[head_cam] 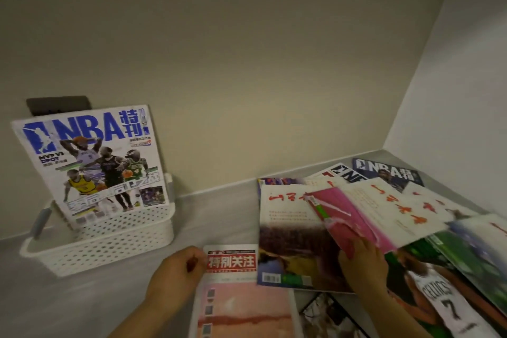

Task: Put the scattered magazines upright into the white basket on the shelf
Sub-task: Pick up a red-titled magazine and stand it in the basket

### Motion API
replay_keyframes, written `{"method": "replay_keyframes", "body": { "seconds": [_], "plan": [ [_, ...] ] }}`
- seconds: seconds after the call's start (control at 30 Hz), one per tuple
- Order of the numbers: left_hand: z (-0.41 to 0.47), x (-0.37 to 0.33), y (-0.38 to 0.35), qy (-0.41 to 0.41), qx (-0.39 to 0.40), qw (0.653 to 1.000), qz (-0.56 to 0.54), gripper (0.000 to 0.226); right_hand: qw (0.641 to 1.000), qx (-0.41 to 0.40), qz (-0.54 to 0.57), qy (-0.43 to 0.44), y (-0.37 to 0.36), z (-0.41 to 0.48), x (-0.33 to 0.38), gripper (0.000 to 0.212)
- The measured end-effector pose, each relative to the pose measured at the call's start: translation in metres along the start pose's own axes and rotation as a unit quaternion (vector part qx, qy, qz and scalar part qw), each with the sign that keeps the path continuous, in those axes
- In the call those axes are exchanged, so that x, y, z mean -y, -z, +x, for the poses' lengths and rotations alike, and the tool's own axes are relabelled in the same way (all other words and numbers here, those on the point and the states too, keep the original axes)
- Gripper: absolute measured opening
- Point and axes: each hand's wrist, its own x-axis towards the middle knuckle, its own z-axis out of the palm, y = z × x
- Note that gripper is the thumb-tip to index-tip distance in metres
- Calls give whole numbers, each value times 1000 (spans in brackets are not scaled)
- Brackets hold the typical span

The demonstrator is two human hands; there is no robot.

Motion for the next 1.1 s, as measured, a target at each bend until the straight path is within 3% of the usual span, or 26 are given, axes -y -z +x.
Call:
{"method": "replay_keyframes", "body": {
  "seconds": [0.17,0.27,0.53,0.73,0.83,0.93,1.03,1.1],
  "plan": [
    [10,-48,-64,-45,44,996,60,32,999,11,-35,-40,12,27,-81,58],
    [23,-71,-100,-68,54,994,72,14,996,42,-75,-13,0,32,-105,64],
    [91,-137,-204,-133,129,965,184,43,996,20,-68,55,-28,42,-132,66],
    [155,-170,-237,-105,85,961,241,58,996,28,-49,66,-34,45,-134,71],
    [176,-167,-238,-73,124,967,210,68,995,44,-42,75,-30,45,-131,100],
    [182,-163,-242,-68,163,974,142,66,994,51,-55,82,-29,44,-130,111],
    [185,-163,-241,-44,136,973,180,77,996,28,-51,72,-24,44,-130,107],
    [187,-164,-236,-16,122,960,250,89,996,12,-65,53,-17,41,-127,90]
  ]
}}
